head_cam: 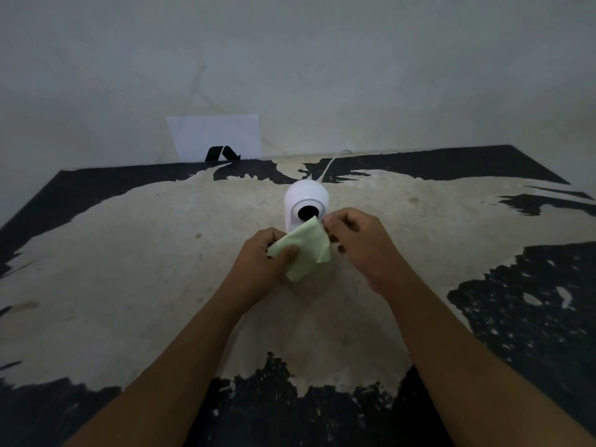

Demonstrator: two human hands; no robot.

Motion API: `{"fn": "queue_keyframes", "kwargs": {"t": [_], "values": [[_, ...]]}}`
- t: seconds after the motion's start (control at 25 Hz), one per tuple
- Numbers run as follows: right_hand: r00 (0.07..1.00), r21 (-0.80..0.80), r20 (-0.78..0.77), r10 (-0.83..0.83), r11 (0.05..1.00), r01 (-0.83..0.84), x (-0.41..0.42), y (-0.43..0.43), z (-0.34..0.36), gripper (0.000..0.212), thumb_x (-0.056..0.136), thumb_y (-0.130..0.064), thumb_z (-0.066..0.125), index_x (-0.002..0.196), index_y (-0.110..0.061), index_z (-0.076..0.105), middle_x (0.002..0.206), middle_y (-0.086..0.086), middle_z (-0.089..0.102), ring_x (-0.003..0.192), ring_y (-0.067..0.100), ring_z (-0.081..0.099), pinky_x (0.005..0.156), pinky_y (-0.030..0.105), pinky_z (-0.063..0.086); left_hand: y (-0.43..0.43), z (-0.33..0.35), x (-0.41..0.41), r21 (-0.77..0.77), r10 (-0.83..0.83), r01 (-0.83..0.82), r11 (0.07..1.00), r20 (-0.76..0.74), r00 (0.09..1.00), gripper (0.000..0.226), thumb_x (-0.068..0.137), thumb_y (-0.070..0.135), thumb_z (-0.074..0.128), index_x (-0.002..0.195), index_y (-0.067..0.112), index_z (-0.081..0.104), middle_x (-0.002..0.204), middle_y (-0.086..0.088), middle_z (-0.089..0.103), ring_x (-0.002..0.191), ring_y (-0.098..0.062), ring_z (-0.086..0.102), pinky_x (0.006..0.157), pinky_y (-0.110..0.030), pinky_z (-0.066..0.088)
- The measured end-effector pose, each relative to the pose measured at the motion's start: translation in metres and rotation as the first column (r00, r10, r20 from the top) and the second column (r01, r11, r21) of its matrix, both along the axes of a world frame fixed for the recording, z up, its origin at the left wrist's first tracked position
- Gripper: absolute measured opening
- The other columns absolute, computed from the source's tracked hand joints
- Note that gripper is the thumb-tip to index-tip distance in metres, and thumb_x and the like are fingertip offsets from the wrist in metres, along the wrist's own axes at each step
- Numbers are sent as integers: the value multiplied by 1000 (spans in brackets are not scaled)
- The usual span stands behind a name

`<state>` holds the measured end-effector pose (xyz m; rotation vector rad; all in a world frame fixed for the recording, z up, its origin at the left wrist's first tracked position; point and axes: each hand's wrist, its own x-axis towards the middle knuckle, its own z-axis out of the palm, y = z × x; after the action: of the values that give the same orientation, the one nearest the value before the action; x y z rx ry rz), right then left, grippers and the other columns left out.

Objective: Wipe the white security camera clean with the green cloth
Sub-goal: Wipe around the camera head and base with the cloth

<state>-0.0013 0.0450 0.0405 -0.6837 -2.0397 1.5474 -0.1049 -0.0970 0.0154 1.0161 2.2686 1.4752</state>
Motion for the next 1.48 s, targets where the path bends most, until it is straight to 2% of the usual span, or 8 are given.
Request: {"fn": "queue_keyframes", "kwargs": {"t": [0.16, 0.28, 0.48, 0.72, 0.92, 1.08, 1.24, 1.48], "values": [[990, 149, -63, -123, 980, 131, -20, 16, 15, 26, 95, -26, 51, 116, -22, 66, 112, -5, 66, 93, 6, 58, 85, 23, 43, 11, 5, -15, 5, 42, -42, 999, -78, 996, 13, 84, 16, 63, 78, 5, 59, 93, 8, 58, 79, -1, 52, 70, -12, 43], [999, 72, -3, -33, 997, 33, -37, 15, 18, 36, 95, -32, 50, 129, -24, 57, 130, -4, 59, 109, 7, 54, 98, 28, 42, 21, 1, -27, 14, 71, -71, 997, -36, 997, 10, 84, 19, 61, 79, 11, 58, 100, -5, 68, 83, -21, 60, 73, -39, 51], [998, -48, -16, -63, 997, 62, -46, 12, 10, 31, 91, -38, 55, 118, -26, 62, 109, -2, 66, 99, 14, 62, 95, 46, 52, 29, -1, -30, 33, 129, -129, 991, 28, 991, 15, 83, 23, 65, 82, 23, 50, 80, 2, 59, 73, -17, 56, 59, -28, 43], [998, -11, -27, -62, 998, 61, -46, 13, 6, 34, 92, -38, 55, 122, -23, 60, 114, 2, 67, 101, 15, 62, 95, 40, 51, 47, -4, -19, 18, 168, -169, 985, 23, 985, 55, 73, 29, 76, 113, 18, 40, 106, 4, 51, 90, -12, 54, 66, -18, 42], [998, 47, 16, -60, 997, 59, -46, 14, 6, 35, 92, -42, 52, 123, -27, 58, 119, 2, 66, 106, 18, 61, 94, 40, 51, 61, -7, -7, 81, 246, -254, 964, 97, 964, 63, 66, 34, 80, 109, 25, 34, 109, 1, 52, 95, -15, 55, 74, -24, 44], [1000, -8, -7, -3, 1000, 3, -44, 18, 7, 34, 93, -38, 54, 123, -24, 59, 111, 3, 66, 97, 14, 62, 86, 30, 51, 42, -3, -22, 1, 126, -127, 992, 52, 991, 58, 73, 28, 76, 118, 21, 40, 108, 3, 54, 93, -16, 58, 73, -27, 51], [1000, -3, 10, 22, 1000, -22, -45, 19, 7, 30, 92, -40, 54, 119, -28, 58, 109, 2, 67, 100, 15, 63, 91, 39, 52, 28, 3, -35, -68, 42, -37, 997, 78, 996, 52, 77, 23, 73, 119, 23, 42, 113, -1, 57, 98, -19, 60, 81, -37, 54], [997, 33, 54, 49, 998, -51, -41, 23, 14, 31, 93, -39, 53, 120, -25, 57, 115, 6, 66, 100, 19, 63, 82, 34, 54, 62, -3, -8, 36, 264, -266, 963, 55, 963, 67, 61, 41, 82, 107, 22, 36, 105, 1, 53, 91, -18, 58, 71, -31, 49]]}}
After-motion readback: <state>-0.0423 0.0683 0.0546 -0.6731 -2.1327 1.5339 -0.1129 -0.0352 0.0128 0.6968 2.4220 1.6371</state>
